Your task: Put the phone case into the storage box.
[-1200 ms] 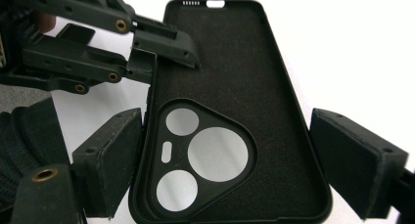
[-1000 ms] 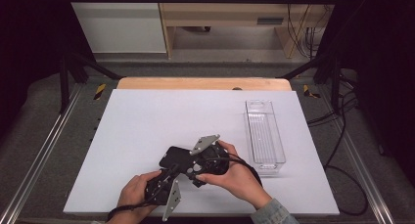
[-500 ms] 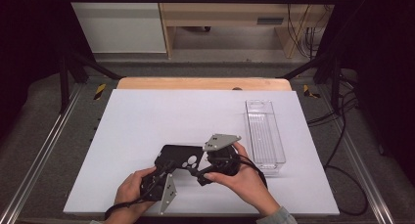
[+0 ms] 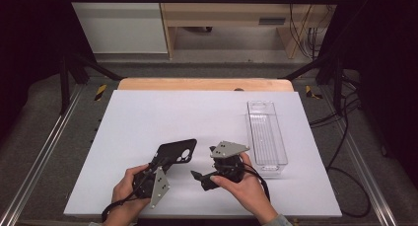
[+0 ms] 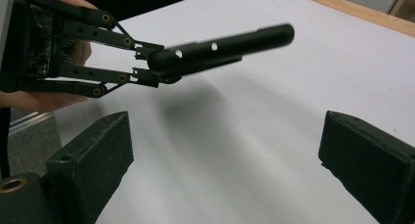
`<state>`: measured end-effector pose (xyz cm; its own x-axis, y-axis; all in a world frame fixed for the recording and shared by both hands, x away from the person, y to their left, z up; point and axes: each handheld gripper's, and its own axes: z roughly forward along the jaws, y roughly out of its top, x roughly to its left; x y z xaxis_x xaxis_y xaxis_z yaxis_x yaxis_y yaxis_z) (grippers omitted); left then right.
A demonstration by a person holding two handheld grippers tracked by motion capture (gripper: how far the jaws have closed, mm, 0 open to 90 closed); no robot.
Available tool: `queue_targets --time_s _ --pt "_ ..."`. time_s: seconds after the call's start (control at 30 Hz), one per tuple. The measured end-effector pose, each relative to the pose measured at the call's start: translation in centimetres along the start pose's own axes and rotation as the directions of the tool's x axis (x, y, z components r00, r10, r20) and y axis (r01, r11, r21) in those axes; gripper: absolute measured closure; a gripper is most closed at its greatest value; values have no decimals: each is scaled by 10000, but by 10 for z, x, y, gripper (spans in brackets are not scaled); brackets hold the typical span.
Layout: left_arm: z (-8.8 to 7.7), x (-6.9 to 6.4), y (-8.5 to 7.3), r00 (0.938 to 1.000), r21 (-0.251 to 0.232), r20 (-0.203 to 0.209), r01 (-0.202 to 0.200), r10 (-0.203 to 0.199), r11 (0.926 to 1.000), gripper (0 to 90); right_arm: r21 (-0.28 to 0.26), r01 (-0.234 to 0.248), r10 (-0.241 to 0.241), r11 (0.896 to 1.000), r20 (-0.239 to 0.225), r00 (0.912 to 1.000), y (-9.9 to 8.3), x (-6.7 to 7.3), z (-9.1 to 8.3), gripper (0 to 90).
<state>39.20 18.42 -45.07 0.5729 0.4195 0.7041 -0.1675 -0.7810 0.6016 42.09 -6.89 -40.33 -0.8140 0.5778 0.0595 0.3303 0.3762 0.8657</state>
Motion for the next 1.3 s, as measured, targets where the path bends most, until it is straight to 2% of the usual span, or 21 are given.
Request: queue_targets --time_s 0.13,0.23,0.27,0.33,0.4,0.43,0.47,0.5,0.53,0.6,0.63,0.67,0.7,0.9,0.93,0.97,1.0,1.03,1.13,1.2,1.3 --pt "-1 4 0 9967 -284 280 767 -759 9966 818 -323 -141 141 9994 17 9999 -7 1 4 62" --pt "-4 9 -1 9849 -660 614 1657 -1617 9840 818 -747 -285 291 9968 69 9996 -10 2 5 60" --pt "-4 9 -1 9849 -660 614 1657 -1617 9840 818 -747 -285 291 9968 69 9996 -10 2 5 60" --pt "-5 12 -2 9750 -826 774 2143 -2082 9733 818 -991 -343 351 9945 69 9994 -11 1 6 58" --pt "-6 16 -5 9556 -1065 1006 2870 -2768 9520 819 -1115 -389 400 9930 80 9992 -12 1 5 58" --pt "-7 17 -6 9490 -1142 1084 3077 -2960 9446 818 -1168 -427 441 9922 94 9990 -12 2 5 58" --pt "-7 17 -6 9490 -1142 1084 3077 -2960 9446 818 -1222 -432 448 9916 99 9989 -13 2 5 59" --pt "-7 19 -7 9363 -1277 1248 3432 -3282 9306 818 -1274 -426 442 9909 104 9990 -13 2 5 59" --pt "-8 20 -7 9303 -1328 1322 3588 -3422 9239 819 -1327 -445 460 9902 85 9989 -13 2 5 59" --pt "-8 21 -7 9257 -1356 1368 3702 -3527 9190 819 -1399 -492 501 9889 35 9987 -13 2 5 60" --pt "-8 21 -7 9166 -1446 1490 3915 -3711 9088 819 -1415 -482 493 9888 40 9988 -13 2 5 61" --pt "-8 21 -7 9166 -1446 1490 3915 -3711 9088 819 -1415 -482 493 9888 40 9988 -13 2 5 61" --pt "-8 21 -7 9059 -1540 1657 4141 -3897 8971 819 -1484 -488 496 9877 17 9988 -13 3 5 63" --pt "-8 22 -7 8693 -1785 2217 4816 -4418 8580 818 -1616 -498 499 9856 -33 9987 -13 5 6 64" --pt "-8 22 -7 8693 -1785 2217 4816 -4418 8580 819 -1627 -512 509 9853 -60 9987 -13 5 6 63" --pt "-8 23 -8 8531 -1847 2412 5084 -4627 8411 818 -1639 -529 521 9851 -91 9986 -13 5 6 62" --pt "-8 23 -8 8531 -1847 2412 5084 -4627 8411 818 -1656 -545 533 9847 -114 9985 -13 5 6 62" --pt "-8 23 -9 8354 -1906 2596 5361 -4845 8223 818 -1670 -570 555 9843 -132 9984 -13 5 6 61" --pt "-8 24 -10 8123 -1964 2818 5699 -5107 7979 818 -1714 -603 589 9834 -134 9982 -13 5 6 61" --pt "-7 25 -11 8006 -1960 2948 5849 -5216 7870 818 -1725 -612 598 9831 -130 9981 -14 5 7 62" --pt "-7 25 -12 7907 -1975 3050 5977 -5308 7770 818 -1663 -532 530 9846 -54 9986 -14 6 8 69"
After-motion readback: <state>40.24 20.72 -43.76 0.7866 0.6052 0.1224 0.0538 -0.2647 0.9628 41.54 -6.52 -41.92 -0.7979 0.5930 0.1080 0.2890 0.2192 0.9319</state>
